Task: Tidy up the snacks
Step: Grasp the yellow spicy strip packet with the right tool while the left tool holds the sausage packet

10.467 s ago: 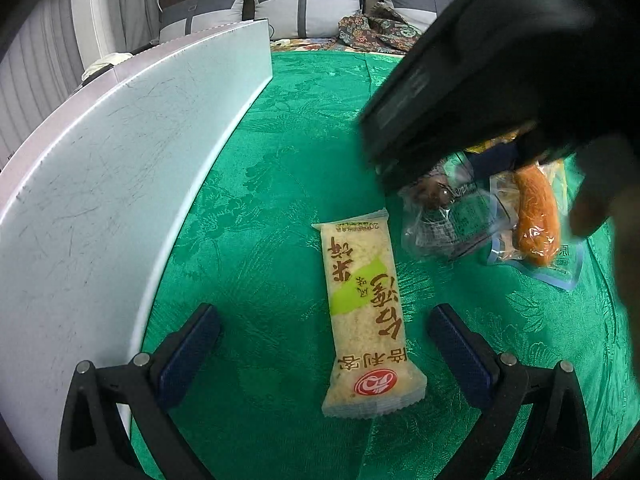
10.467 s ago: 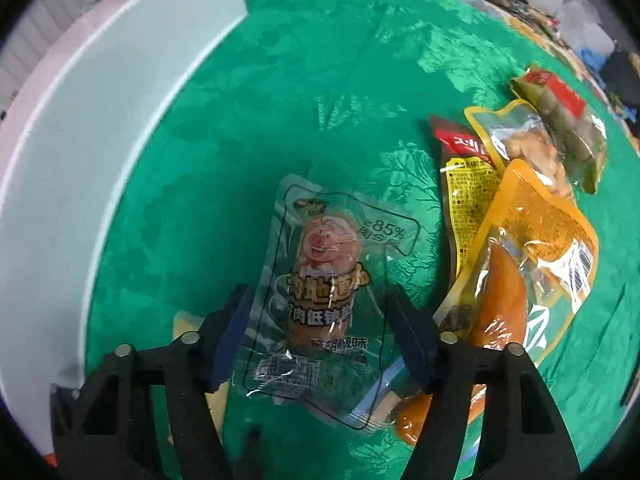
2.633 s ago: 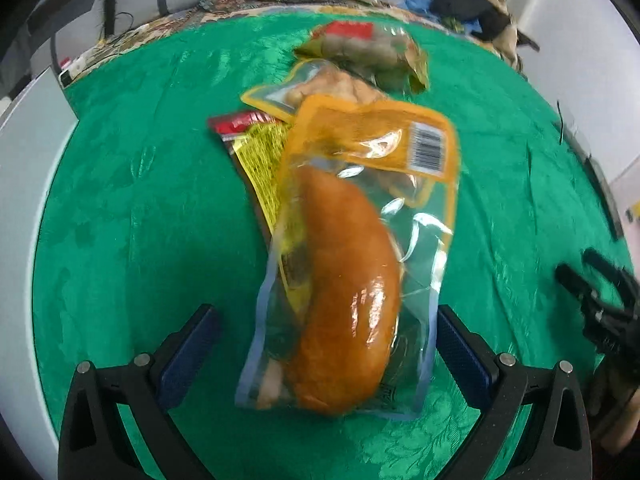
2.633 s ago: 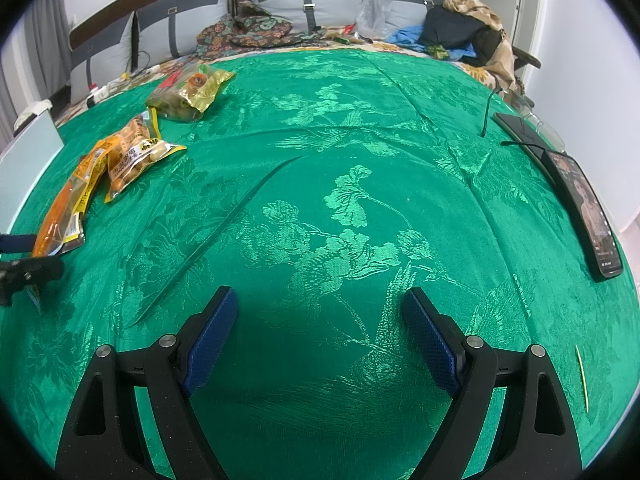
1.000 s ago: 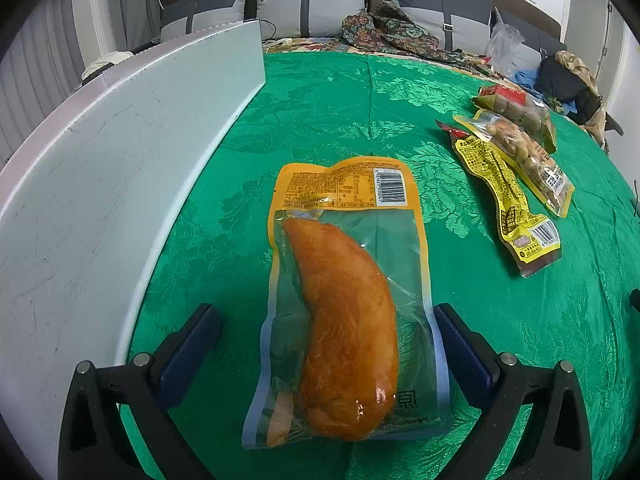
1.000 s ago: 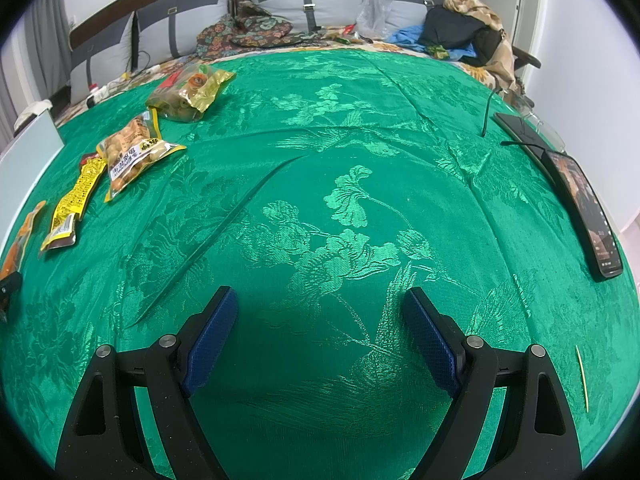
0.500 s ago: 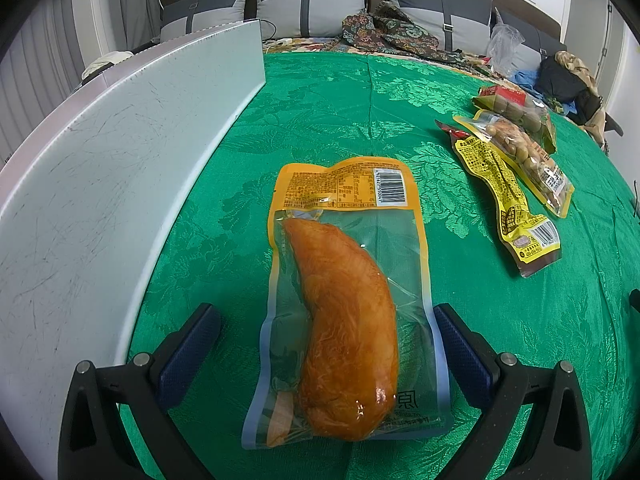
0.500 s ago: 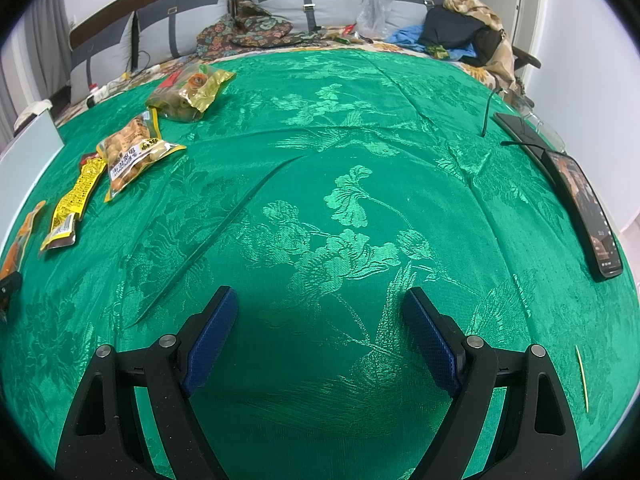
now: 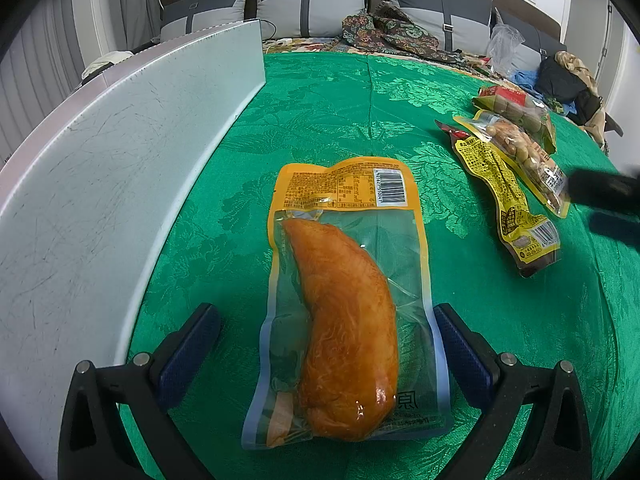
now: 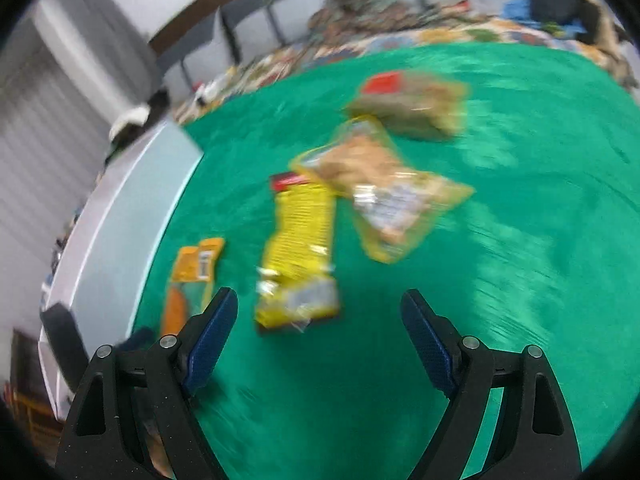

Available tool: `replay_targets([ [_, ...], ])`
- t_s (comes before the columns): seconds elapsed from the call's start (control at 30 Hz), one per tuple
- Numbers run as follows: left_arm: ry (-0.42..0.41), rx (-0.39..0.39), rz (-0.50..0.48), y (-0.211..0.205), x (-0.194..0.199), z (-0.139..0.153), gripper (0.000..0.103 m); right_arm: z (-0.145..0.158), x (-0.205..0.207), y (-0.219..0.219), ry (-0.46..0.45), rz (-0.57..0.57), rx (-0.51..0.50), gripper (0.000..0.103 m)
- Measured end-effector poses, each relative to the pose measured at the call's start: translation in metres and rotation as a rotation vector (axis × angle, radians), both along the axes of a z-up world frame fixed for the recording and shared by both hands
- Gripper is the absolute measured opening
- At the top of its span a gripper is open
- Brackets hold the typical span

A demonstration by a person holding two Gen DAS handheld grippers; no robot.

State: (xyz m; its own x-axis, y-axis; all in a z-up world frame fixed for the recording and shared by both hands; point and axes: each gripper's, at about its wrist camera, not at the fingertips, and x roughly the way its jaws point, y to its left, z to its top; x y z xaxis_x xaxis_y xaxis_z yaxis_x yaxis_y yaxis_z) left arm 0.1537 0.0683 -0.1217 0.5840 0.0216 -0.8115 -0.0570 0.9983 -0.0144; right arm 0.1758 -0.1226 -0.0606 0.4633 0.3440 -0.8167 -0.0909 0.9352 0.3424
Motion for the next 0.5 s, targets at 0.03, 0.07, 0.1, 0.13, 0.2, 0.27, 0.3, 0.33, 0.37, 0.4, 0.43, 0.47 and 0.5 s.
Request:
replay_targets([
  [0.03,0.000,0.000,0.000,0.000,0.000,0.000,0.103,-0.003,0.008,0.011,0.013,0.009,-0.024,0.086],
  [0.07,0.000,0.000,0.000,0.000,0.000,0.000,0.103,-0.008,0.018,0.023,0.028,0.017,-0.062,0.086],
  [0.1,0.000,0.000,0.000,0.000,0.000,0.000,0.103,-0.012,0.025,0.032,0.047,0.026,-0.089,0.086],
  [0.13,0.000,0.000,0.000,0.000,0.000,0.000,0.103,-0.019,0.031,0.041,0.072,0.037,-0.115,0.086],
  [0.2,0.000,0.000,0.000,0.000,0.000,0.000,0.103,-0.033,0.039,0.057,0.134,0.066,-0.187,0.086],
  [0.27,0.000,0.001,0.000,0.000,0.000,0.000,0.103,-0.040,0.037,0.071,0.113,0.096,-0.287,0.086],
  [0.3,0.000,0.001,0.000,0.000,0.000,0.000,0.103,-0.044,0.035,0.075,0.112,0.110,-0.311,0.086],
  [0.33,0.000,0.001,0.000,0.000,0.000,0.000,0.103,-0.047,0.032,0.077,0.098,0.117,-0.331,0.084],
  [0.37,0.000,0.001,0.000,0.000,0.000,0.000,0.103,-0.051,0.028,0.077,0.089,0.126,-0.346,0.080],
  [0.4,0.000,0.000,0.000,0.000,0.000,0.000,0.103,-0.052,0.025,0.077,0.074,0.136,-0.373,0.074],
  [0.43,0.000,0.000,0.000,0.000,0.001,0.000,0.103,-0.050,0.022,0.074,0.061,0.150,-0.371,0.069],
  [0.47,0.000,0.000,0.000,0.000,0.000,0.000,0.103,-0.052,0.019,0.072,0.068,0.166,-0.366,0.069],
  [0.5,0.000,0.000,0.000,0.000,0.000,0.000,0.103,-0.053,0.016,0.070,0.072,0.186,-0.373,0.069],
])
